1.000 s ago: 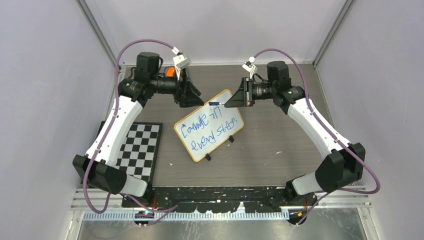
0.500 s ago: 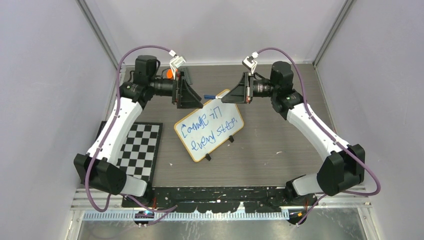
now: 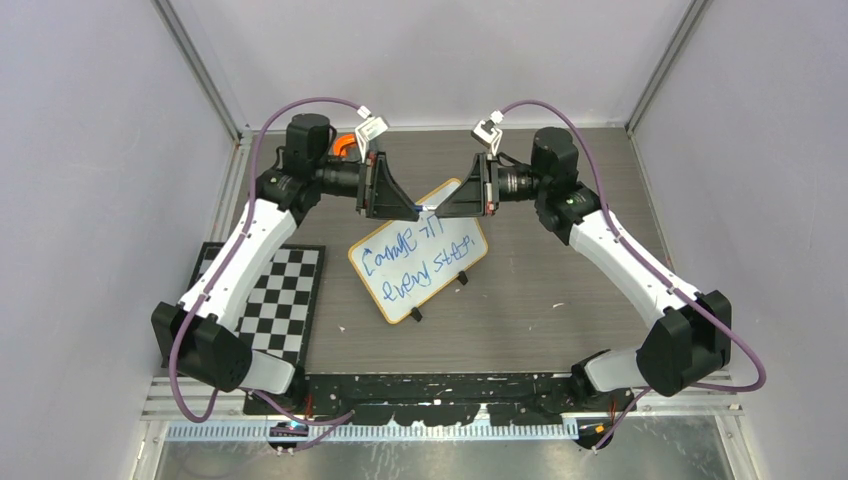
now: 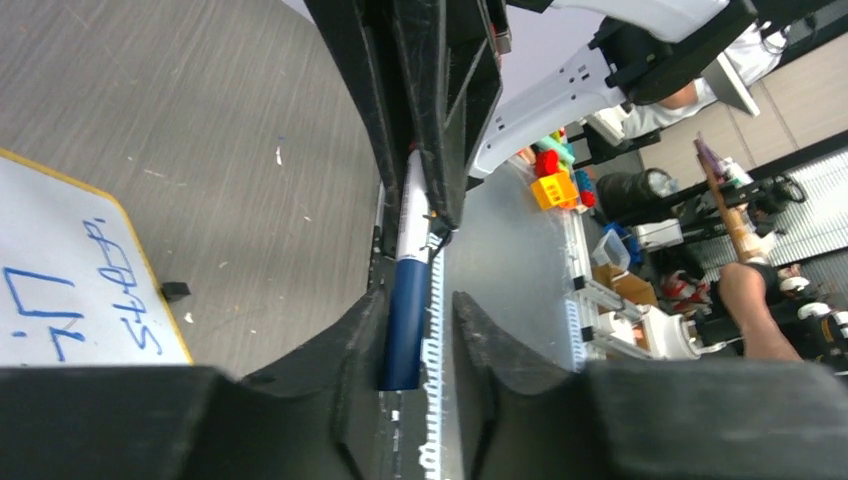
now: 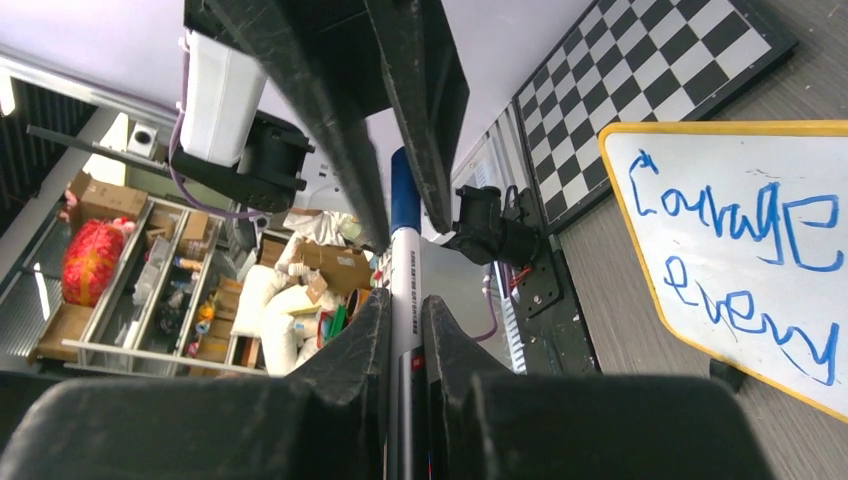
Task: Write a sentence on the whiteboard
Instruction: Pass from the right arm to the left
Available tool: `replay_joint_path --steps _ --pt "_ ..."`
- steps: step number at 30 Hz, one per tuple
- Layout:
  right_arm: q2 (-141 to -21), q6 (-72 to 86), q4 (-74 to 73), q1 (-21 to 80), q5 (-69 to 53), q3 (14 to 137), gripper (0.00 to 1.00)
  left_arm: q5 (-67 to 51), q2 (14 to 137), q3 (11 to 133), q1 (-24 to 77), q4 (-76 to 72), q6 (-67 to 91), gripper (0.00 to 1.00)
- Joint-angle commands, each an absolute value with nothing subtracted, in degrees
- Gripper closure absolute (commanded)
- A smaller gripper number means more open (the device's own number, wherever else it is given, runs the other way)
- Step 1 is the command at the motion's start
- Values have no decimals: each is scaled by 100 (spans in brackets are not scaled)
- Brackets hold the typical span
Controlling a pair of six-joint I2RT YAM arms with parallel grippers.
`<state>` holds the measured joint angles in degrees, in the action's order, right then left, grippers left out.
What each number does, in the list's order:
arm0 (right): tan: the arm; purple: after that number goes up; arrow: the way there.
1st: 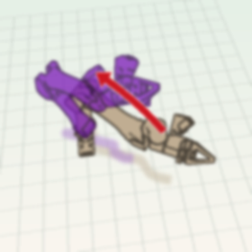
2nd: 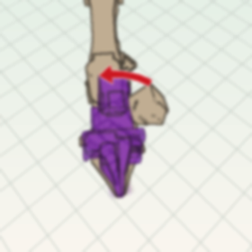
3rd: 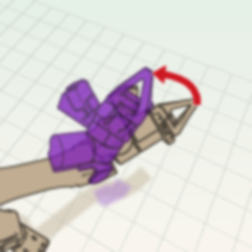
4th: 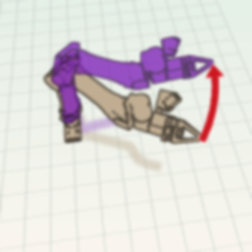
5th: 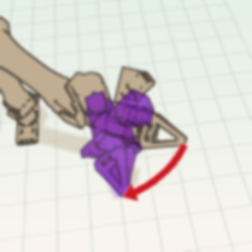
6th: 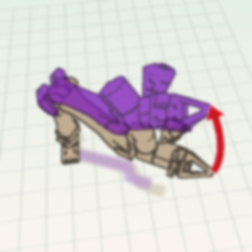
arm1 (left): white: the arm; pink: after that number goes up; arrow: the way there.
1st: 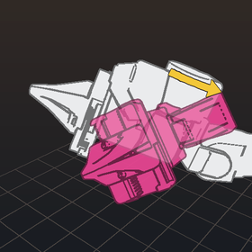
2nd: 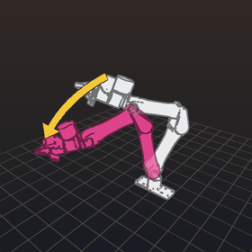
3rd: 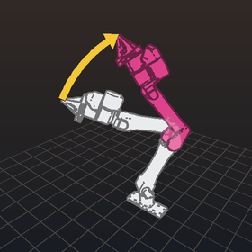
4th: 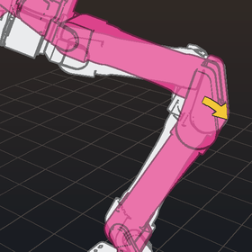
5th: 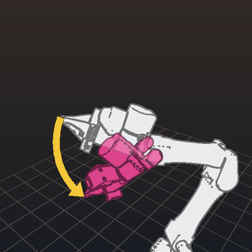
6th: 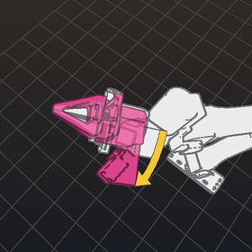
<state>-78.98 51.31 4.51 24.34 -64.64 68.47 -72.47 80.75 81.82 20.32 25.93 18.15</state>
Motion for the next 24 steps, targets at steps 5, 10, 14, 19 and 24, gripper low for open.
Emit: replay_joint_path --steps 5,10,14,19,24 --pt "-7758 4975 448 2544 -6530 6978 100 -7477 7936 8119 2250 2114 2051 100" --pt "-7811 4845 337 2738 -6508 7023 100 -7451 7977 8062 2425 1786 2270 100" --pt "-7865 4599 46 2902 -6457 7135 100 -7456 8057 8115 2529 1701 2342 100" --pt "-7976 4510 -141 3080 -6419 7275 100 -7464 8131 8093 2681 1595 2392 100" --pt "-8049 4308 -368 3160 -6403 7459 100 -7471 8081 7999 2718 1533 2403 100"
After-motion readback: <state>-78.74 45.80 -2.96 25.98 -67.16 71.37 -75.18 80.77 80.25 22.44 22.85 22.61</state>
